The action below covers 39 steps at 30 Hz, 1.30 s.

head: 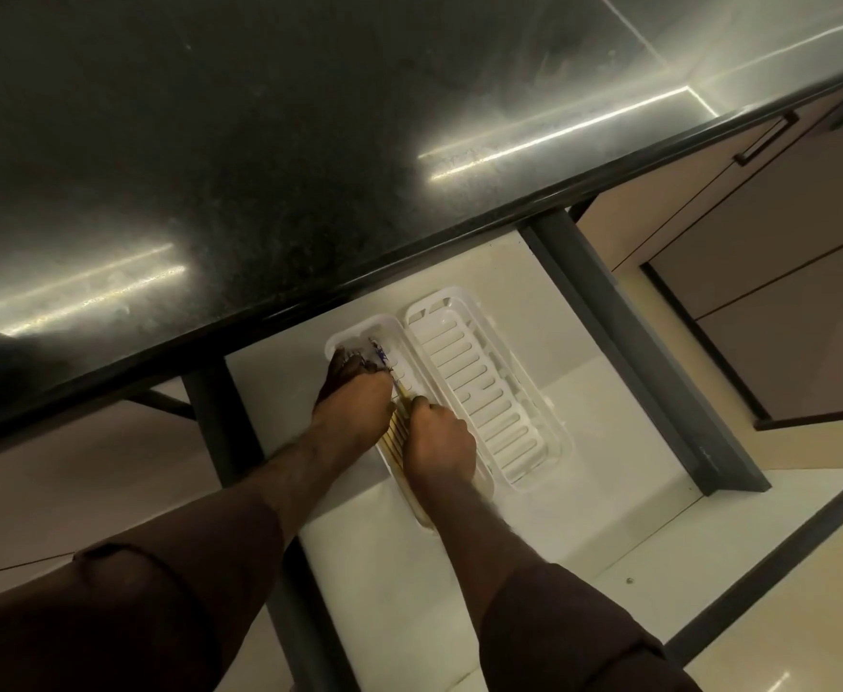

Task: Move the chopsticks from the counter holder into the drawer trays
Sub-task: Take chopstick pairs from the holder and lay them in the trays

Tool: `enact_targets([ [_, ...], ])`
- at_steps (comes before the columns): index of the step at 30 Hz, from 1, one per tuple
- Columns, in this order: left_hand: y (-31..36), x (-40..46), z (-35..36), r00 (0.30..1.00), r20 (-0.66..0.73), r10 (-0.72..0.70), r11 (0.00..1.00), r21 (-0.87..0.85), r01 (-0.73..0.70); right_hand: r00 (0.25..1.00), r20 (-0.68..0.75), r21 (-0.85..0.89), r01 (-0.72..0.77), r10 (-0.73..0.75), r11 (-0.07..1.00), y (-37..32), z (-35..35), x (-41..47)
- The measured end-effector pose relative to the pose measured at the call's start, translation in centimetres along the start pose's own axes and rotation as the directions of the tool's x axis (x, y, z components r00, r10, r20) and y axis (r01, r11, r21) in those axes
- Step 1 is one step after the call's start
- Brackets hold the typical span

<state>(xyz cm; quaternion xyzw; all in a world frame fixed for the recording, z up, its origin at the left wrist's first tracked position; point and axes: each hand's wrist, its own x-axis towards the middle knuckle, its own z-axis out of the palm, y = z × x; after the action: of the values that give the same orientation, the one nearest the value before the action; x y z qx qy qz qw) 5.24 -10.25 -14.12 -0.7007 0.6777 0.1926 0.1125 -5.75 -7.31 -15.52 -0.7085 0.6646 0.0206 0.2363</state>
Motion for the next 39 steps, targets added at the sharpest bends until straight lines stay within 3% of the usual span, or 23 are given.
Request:
enact_targets([
  [14,-0.6,0.6,0.8,0.986,-0.007,0.166,0.975,0.152,-0.163,0.991,0.021,-0.233,0.13,-0.129,0.964,0.5,0.6,-1.0],
  [28,-1.1,1.2,1.2,0.972,0.098,0.213,0.923,0.306,-0.234,0.981,0.025,-0.338,0.191,-0.194,0.921,1.2,0.7,-1.8],
  [33,-1.2,1.1,1.4,0.973,0.064,0.222,0.954,0.192,-0.23,0.985,0.045,-0.297,0.172,-0.166,0.939,1.3,-0.3,-1.5],
  [39,-0.6,-0.4,-0.7,0.952,-0.063,0.3,0.953,0.074,-0.295,0.986,-0.031,-0.214,0.151,-0.161,0.965,0.7,-2.6,-2.9],
])
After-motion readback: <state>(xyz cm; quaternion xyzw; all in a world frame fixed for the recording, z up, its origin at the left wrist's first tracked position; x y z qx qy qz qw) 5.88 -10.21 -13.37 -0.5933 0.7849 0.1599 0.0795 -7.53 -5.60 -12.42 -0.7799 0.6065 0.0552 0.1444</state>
